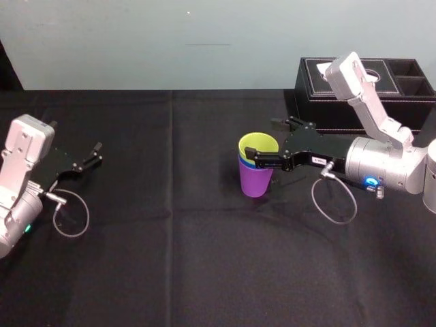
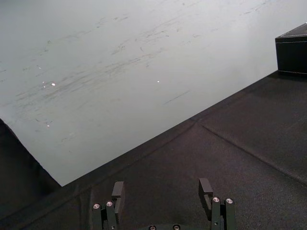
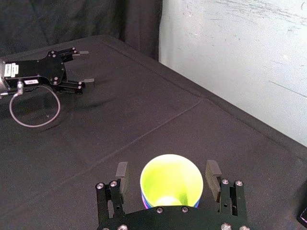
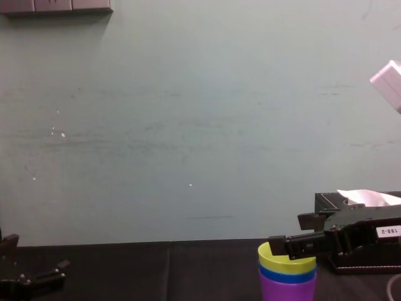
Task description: Stack the three plastic cups sequentially using one hand.
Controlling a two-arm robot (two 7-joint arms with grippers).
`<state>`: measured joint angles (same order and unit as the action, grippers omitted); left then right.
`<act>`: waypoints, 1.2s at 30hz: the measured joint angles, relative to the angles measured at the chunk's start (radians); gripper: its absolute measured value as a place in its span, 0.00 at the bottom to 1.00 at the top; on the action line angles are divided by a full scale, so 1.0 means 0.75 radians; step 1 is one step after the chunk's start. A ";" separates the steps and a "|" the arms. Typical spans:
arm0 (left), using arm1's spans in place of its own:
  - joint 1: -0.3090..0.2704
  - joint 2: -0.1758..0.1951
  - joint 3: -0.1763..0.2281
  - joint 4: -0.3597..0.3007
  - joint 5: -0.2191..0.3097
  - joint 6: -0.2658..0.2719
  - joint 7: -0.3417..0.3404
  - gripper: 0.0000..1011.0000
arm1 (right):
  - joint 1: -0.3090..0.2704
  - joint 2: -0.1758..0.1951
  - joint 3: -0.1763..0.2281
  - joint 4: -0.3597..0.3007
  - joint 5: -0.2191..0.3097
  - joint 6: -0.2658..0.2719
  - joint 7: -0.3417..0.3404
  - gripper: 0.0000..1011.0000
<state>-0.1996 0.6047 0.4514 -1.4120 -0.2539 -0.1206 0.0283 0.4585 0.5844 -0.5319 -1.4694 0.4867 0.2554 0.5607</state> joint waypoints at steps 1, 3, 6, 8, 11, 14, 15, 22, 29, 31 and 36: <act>0.000 0.000 0.000 0.000 0.000 0.000 0.000 1.00 | 0.000 0.000 0.000 0.000 0.000 0.000 0.000 0.99; 0.000 0.000 0.000 0.000 0.000 0.000 0.000 1.00 | 0.000 0.000 0.000 0.000 0.000 0.000 0.000 0.99; 0.000 0.000 0.000 0.000 0.000 0.000 0.000 1.00 | 0.000 0.000 0.000 0.000 0.000 0.001 0.000 0.99; 0.000 0.000 0.000 0.000 0.000 0.000 0.000 1.00 | 0.000 0.000 0.000 0.000 0.001 0.001 0.000 0.99; 0.000 0.000 0.000 0.000 0.000 0.000 0.000 1.00 | 0.000 0.000 0.000 0.000 0.001 0.001 0.000 0.99; 0.000 0.000 0.000 0.000 0.000 0.000 0.000 1.00 | 0.000 0.000 0.000 0.000 0.001 0.001 0.000 0.99; 0.000 0.000 0.000 0.000 0.000 0.000 0.000 1.00 | -0.004 0.001 0.001 -0.006 0.000 -0.001 -0.004 0.99; 0.000 0.000 0.000 0.000 0.000 0.000 0.000 1.00 | -0.083 0.025 0.045 -0.079 -0.011 -0.033 -0.067 0.99; 0.000 0.000 0.000 0.000 0.000 0.000 0.000 1.00 | -0.224 0.072 0.158 -0.175 -0.002 -0.080 -0.158 0.99; 0.000 0.000 0.000 0.000 0.000 0.000 0.000 1.00 | -0.250 0.080 0.181 -0.187 -0.002 -0.090 -0.176 0.99; 0.000 0.000 0.000 0.000 0.000 0.000 0.000 1.00 | -0.323 0.097 0.250 -0.201 0.001 -0.122 -0.220 0.99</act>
<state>-0.1995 0.6047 0.4514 -1.4120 -0.2539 -0.1205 0.0283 0.2165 0.6569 -0.3444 -1.6203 0.4878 0.1643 0.3960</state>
